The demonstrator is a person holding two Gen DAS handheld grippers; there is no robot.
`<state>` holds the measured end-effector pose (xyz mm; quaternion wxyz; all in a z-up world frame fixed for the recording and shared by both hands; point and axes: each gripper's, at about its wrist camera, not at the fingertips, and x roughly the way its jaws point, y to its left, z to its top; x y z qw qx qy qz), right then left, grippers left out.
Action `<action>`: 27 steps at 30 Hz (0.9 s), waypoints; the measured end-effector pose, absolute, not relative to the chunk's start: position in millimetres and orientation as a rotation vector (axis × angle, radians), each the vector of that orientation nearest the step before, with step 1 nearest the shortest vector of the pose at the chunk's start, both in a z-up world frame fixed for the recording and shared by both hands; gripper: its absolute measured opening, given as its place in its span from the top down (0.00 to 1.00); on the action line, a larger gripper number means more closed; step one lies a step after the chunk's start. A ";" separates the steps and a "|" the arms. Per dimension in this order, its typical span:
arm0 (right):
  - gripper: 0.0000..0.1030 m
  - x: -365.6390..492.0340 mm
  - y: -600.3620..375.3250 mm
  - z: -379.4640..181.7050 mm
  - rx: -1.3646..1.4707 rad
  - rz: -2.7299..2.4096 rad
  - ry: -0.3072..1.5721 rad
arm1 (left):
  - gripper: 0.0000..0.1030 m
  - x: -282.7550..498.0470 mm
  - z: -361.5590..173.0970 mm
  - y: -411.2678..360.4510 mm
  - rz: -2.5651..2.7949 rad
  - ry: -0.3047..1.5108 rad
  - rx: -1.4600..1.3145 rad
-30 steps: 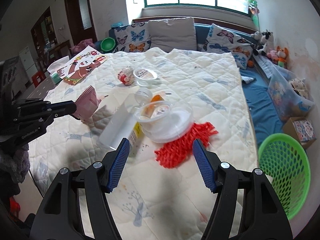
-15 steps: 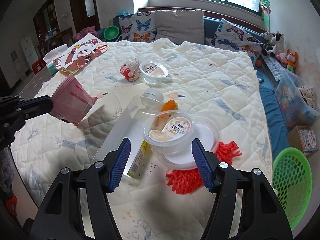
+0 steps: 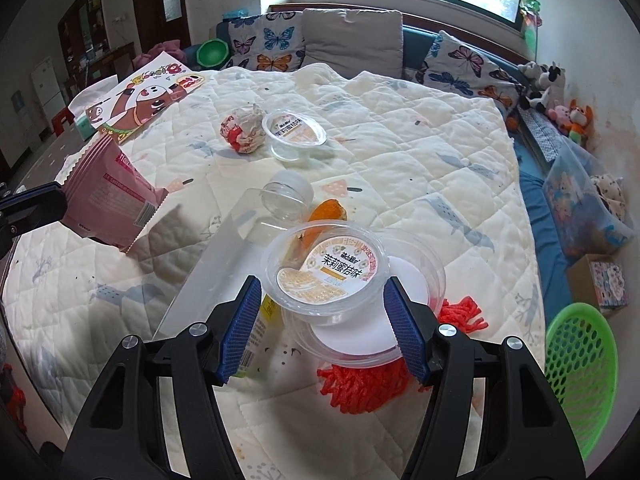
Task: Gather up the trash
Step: 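Grasp the clear plastic tub with the right tool while the left tool grasps the pink snack bag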
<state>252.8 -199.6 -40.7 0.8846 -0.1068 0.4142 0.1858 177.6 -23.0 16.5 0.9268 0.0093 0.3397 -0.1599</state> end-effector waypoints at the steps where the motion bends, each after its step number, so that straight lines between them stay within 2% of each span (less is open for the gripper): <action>1: 0.38 253.4 -199.2 -41.4 -0.222 0.385 0.862 | 0.99 178.2 16.2 -23.1 -0.329 0.697 0.019; 12: 0.40 250.6 -199.5 -38.5 -0.201 0.388 0.839 | 0.99 181.4 18.1 -28.5 -0.345 0.696 0.019; 27: 0.41 202.0 -243.5 6.8 -0.095 0.400 0.734 | 0.99 181.4 44.7 -62.9 -0.424 0.661 0.028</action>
